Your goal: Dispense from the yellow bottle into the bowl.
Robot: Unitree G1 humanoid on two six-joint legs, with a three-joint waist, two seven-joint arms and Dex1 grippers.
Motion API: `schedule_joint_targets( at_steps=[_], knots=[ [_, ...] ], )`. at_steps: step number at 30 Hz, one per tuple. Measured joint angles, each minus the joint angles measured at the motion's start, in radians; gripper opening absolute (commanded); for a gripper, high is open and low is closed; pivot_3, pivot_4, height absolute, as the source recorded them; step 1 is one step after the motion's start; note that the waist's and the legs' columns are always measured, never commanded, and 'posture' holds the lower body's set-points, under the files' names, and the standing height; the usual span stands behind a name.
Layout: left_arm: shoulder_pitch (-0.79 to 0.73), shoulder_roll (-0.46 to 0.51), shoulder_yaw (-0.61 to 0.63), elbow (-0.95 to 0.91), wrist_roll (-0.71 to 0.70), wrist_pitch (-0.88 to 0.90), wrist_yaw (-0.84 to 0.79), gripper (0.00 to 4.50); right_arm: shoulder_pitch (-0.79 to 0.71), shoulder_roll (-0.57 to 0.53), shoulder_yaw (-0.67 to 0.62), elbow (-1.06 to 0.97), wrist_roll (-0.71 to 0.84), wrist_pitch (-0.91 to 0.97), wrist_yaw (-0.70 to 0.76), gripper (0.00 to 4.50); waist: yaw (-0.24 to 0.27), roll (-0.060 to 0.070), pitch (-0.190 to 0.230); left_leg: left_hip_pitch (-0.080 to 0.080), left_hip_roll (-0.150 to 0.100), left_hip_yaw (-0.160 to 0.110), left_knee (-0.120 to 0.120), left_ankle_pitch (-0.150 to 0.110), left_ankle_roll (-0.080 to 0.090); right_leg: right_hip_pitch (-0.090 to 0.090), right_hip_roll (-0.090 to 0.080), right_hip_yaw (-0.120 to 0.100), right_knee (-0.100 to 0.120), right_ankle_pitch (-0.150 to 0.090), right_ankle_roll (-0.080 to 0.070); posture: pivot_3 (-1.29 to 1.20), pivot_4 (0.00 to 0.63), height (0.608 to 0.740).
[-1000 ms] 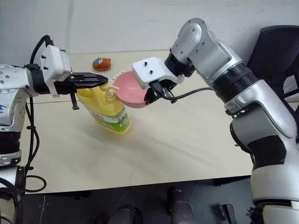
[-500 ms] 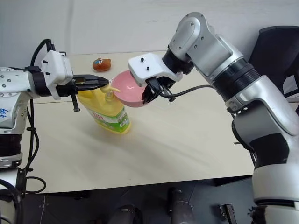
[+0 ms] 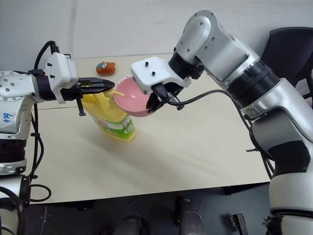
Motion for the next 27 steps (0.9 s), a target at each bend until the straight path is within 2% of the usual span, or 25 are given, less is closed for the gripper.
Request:
schedule_joint_targets(
  at_steps=[19,27],
  knots=[
    [0.035,0.0,-0.009,-0.009,0.115,-0.163,0.022,0.04,0.0,0.031,0.0,0.033,-0.007,0.007,0.0,0.0,-0.002,0.004,-0.008,0.004,0.0,0.004,-0.004,0.0,0.0,0.001,0.001,0.003,0.0,0.0,0.0,0.0,0.15,0.74],
    [0.037,0.0,-0.021,-0.006,0.165,-0.215,0.032,0.04,0.0,0.039,0.0,0.046,-0.018,0.005,0.0,0.0,-0.002,0.004,-0.009,0.015,0.001,0.006,-0.008,0.0,0.0,0.007,0.002,0.005,-0.001,0.0,-0.001,0.0,0.15,0.74]
  ],
)
